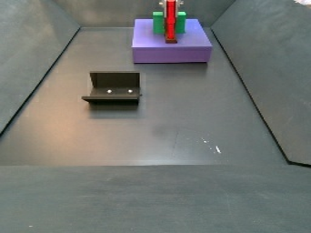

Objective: Pick up the red object. Move up. Move to above the board. Insert the red object.
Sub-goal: Insert the red object.

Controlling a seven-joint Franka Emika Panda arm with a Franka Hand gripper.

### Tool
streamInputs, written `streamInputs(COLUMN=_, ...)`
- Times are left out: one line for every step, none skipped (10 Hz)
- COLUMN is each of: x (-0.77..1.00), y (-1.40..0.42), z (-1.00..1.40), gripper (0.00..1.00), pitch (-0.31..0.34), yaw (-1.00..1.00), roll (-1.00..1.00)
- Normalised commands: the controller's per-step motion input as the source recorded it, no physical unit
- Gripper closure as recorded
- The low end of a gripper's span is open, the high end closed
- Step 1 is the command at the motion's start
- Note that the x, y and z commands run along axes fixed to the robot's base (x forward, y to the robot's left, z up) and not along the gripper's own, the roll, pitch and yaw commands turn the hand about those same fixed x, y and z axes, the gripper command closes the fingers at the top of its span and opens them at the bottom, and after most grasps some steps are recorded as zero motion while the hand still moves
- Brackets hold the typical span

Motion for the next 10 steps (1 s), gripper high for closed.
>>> streamInputs(x=0.00, y=0.00, z=-0.17, gripper=1.00, pitch=-0.004, yaw=0.00, roll=0.00)
streamInputs(x=0.07, y=0.00, z=-0.23, gripper=1.00, pitch=-0.001, yaw=0.00, roll=0.00)
streamInputs(x=0.14, y=0.04, z=-0.26, gripper=1.00, pitch=0.000, yaw=0.00, roll=0.02)
streamInputs(x=0.11, y=0.08, z=-0.27, gripper=1.00, pitch=0.000, yaw=0.00, roll=0.05)
streamInputs(x=0.07, y=0.04, z=-0.28, gripper=1.00, pitch=0.000, yaw=0.00, roll=0.06)
streamInputs(x=0.08, y=0.02, z=-0.28, gripper=1.00, pitch=0.000, yaw=0.00, roll=0.08)
streamInputs(x=0.00, y=0.00, z=-0.30, gripper=1.00, pitch=-0.026, yaw=0.00, roll=0.07)
streamInputs(x=0.00, y=0.00, z=-0.31, gripper=1.00, pitch=-0.057, yaw=0.00, roll=0.04)
streamInputs(x=0.00, y=0.00, z=-0.30, gripper=1.00, pitch=-0.051, yaw=0.00, roll=0.01)
streamInputs(x=0.00, y=0.00, z=-0.30, gripper=1.00, pitch=-0.051, yaw=0.00, roll=0.00)
